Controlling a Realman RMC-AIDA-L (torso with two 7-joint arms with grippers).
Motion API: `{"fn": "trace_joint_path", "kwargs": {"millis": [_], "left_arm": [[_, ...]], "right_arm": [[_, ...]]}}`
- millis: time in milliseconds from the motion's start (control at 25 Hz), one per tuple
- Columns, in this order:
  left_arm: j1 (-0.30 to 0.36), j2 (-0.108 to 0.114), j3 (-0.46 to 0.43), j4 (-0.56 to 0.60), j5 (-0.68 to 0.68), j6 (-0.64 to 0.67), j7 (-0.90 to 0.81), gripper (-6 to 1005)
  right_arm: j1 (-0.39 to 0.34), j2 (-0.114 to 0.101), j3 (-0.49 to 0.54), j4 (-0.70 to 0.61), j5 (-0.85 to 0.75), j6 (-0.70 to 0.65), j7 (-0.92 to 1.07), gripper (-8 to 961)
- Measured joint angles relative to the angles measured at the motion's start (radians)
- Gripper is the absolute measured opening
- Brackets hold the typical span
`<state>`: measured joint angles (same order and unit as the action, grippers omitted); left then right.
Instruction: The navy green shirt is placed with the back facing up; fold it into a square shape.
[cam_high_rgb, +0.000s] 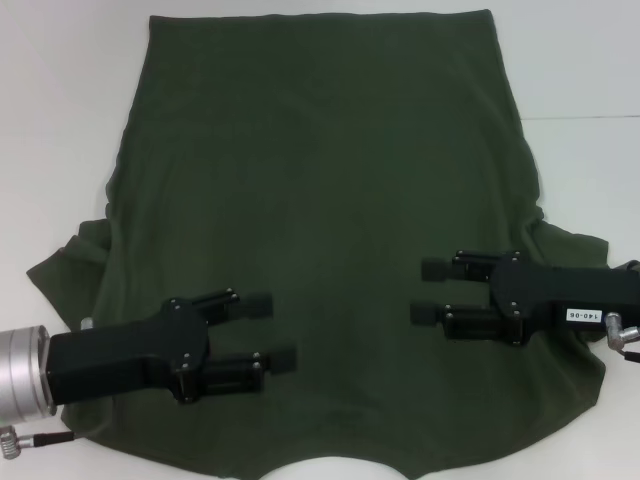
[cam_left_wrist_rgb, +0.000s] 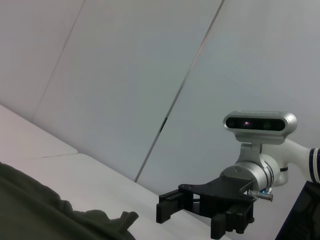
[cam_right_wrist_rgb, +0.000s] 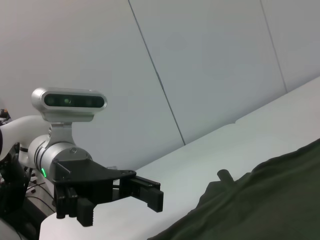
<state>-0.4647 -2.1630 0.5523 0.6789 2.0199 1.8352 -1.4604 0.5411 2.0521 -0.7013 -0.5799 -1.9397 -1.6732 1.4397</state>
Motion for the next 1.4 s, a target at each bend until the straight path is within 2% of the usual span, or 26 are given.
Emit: {"fn": "trace_joint_path", "kwargs": {"millis": [680, 840, 1080, 1120, 1160, 1400], "left_arm": [[0.003, 0.000, -0.001, -0.001, 0.001, -0.002, -0.011, 875], [0.004, 0.000, -0.025, -0.002, -0.011, -0.024, -0.012, 876], [0.005, 0.004, -0.160, -0.009, -0.033, -0.204, -0.057, 875], [0.004, 0.005, -0.185, -0.009, -0.034, -0.245, -0.074, 875], [0.001, 0.010, -0.231, -0.009, -0.036, -0.340, -0.114, 875], [0.002, 0.020, -0.246, -0.006, -0.034, -0.485, -0.132, 876]], "right_arm": [[0.004, -0.003, 0.005, 0.000, 0.003, 0.000, 0.011, 774], [0.006, -0.001, 0.007, 0.000, 0.003, 0.000, 0.014, 774], [0.008, 0.010, 0.018, 0.000, 0.024, 0.000, 0.035, 773], [0.009, 0.012, 0.019, 0.000, 0.030, 0.001, 0.043, 773], [0.010, 0.014, 0.019, 0.000, 0.036, 0.001, 0.051, 773], [0.023, 0.029, 0.022, 0.000, 0.054, 0.016, 0.077, 773]]}}
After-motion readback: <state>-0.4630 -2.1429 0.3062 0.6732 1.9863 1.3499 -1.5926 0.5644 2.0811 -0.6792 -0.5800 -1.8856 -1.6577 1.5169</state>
